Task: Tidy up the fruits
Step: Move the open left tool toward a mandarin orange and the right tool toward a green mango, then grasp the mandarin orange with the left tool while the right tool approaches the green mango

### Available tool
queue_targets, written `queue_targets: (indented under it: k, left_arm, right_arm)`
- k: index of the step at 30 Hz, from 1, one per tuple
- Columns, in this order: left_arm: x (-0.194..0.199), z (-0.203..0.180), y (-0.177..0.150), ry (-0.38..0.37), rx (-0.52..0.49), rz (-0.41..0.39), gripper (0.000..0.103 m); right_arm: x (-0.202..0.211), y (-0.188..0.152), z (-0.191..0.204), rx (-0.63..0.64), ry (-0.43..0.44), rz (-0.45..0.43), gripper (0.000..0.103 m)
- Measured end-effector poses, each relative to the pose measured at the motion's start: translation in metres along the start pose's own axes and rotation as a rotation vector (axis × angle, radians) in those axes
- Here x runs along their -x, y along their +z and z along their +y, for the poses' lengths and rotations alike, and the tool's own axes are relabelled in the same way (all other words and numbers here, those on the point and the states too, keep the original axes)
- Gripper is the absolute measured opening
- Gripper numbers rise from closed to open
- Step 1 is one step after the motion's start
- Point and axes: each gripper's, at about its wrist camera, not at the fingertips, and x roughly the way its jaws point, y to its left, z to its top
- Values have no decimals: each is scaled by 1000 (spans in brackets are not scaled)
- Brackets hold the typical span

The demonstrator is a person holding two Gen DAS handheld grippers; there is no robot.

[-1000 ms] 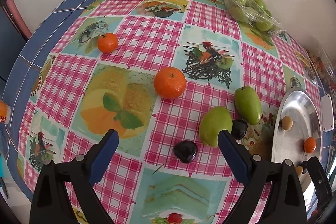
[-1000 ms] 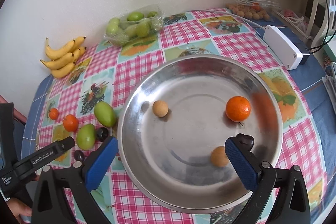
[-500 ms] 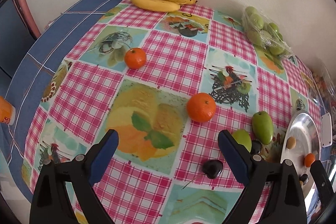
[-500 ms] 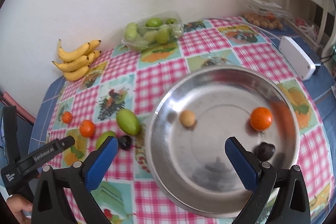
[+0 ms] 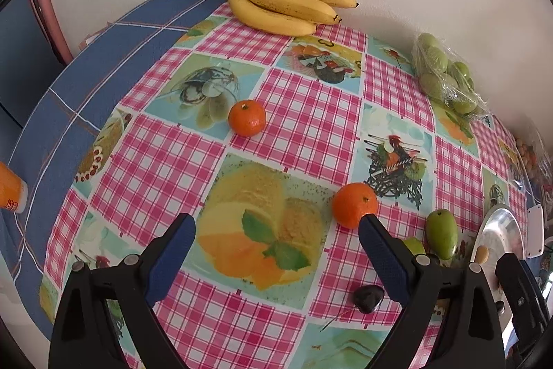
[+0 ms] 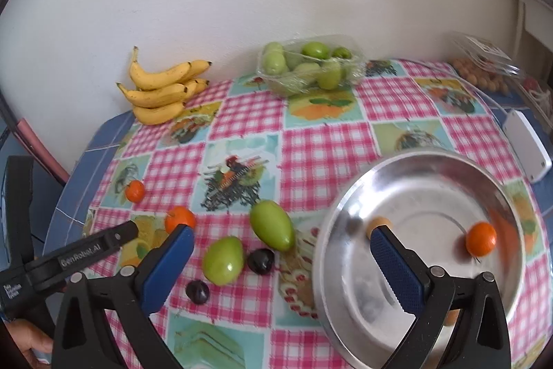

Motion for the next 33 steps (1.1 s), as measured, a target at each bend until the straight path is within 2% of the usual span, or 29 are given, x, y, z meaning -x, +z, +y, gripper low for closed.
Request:
queue_targets:
  k: [3,6,9,12,19,23,26,28,30,33]
  left_arm:
    - [-1,2,5,-15,15,-8,95]
    - [-2,3,9,-18,16,-9,95]
    - [-10,1,10,-43,11,28,95]
    - [-16,-4,9,-28,-15,45,95]
    - [-5,-21,15,-28,-87,-75,95]
    - [-6,-23,19,-43,-82,-83,95]
    - [-12,-24,19,-56,-79,-65,95]
    - [-17,-25,19,-75,-70,-48,95]
    - [-24,-25,18,-104,-58,-19,95]
    - [-31,-29,15,-117,-60,1,95]
  right_arm:
    - [-4,2,5,4,32,-13,103]
    - [-7,6,10,25,21,-15,103]
    - [-15,8,9,6,13,22,103]
    - [-27,10,6,-16,31,78,103]
    - [-37,16,7,15,-15,57,103]
    - [-46,19,8,20,3,63,102]
    - [-52,19,8,21,5,76,93]
    - [-56,18,7,16,7,88,81]
    - [-60,17,8,26,8,96,80]
    - [-65,15,10,41,10,116,72]
